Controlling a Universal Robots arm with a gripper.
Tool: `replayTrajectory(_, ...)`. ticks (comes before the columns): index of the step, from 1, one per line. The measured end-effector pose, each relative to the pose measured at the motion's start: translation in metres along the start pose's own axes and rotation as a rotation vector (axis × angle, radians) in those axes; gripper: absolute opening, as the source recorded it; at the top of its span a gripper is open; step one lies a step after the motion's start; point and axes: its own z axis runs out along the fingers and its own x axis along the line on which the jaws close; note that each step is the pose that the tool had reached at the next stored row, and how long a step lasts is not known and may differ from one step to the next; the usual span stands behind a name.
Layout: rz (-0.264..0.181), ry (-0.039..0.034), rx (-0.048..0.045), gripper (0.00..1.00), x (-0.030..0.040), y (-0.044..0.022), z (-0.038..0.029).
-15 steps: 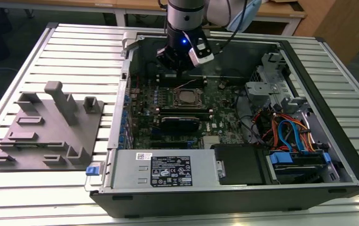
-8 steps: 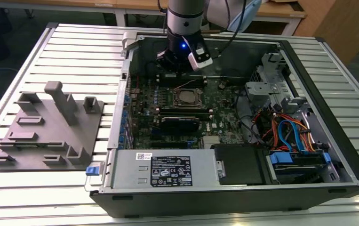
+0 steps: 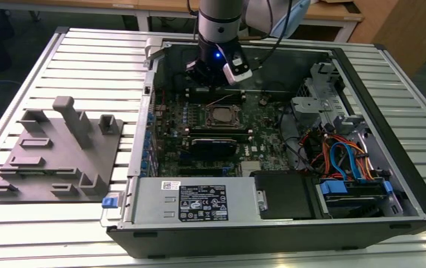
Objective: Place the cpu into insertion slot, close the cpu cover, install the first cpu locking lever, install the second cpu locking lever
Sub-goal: 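Install the first cpu locking lever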
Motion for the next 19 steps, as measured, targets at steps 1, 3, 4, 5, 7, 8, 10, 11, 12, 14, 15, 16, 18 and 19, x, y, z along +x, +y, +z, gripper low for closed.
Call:
replayTrajectory(1, 0.0, -0.0001, -0.0003, 0.1, 0.0, 0.0, 0.0001)
replayTrajectory(3, 0.0, 0.0, -0.0006, 0.1, 0.0, 0.0, 0.0002)
replayTrajectory(4, 0.0, -0.0001, -0.0008, 0.1, 0.0, 0.0, 0.0002)
replayTrajectory(5, 0.0, -0.0001, -0.0008, 0.1, 0.0, 0.0, 0.0)
replayTrajectory(7, 0.0, -0.0001, -0.0007, 0.1, 0.0, 0.0001, -0.0011)
replayTrajectory(8, 0.0, -0.0001, -0.0007, 0.1, 0.0, 0.0002, -0.0021)
replayTrajectory(10, 0.0, -0.0001, -0.0007, 0.1, 0.0, 0.0002, -0.0021)
replayTrajectory(11, 0.0, 0.0001, -0.0006, 0.1, -0.0004, 0.0002, -0.0022)
replayTrajectory(12, 0.0, 0.0002, -0.0004, 0.1, -0.001, 0.0002, -0.0023)
replayTrajectory(14, 0.0, 0.0, -0.0006, 0.1, -0.0018, 0.0002, -0.0022)
replayTrajectory(15, 0.0, 0.0, -0.0007, 0.1, -0.0018, 0.0002, -0.0021)
replayTrajectory(16, 0.0, 0.0, -0.0007, 0.1, -0.0018, 0.0002, -0.0021)
replayTrajectory(18, 0.0, 0.0, -0.0007, 0.1, -0.0019, 0.0002, -0.0021)
replayTrajectory(19, 0.0, 0.0, -0.0007, 0.1, -0.0019, 0.0002, -0.0021)
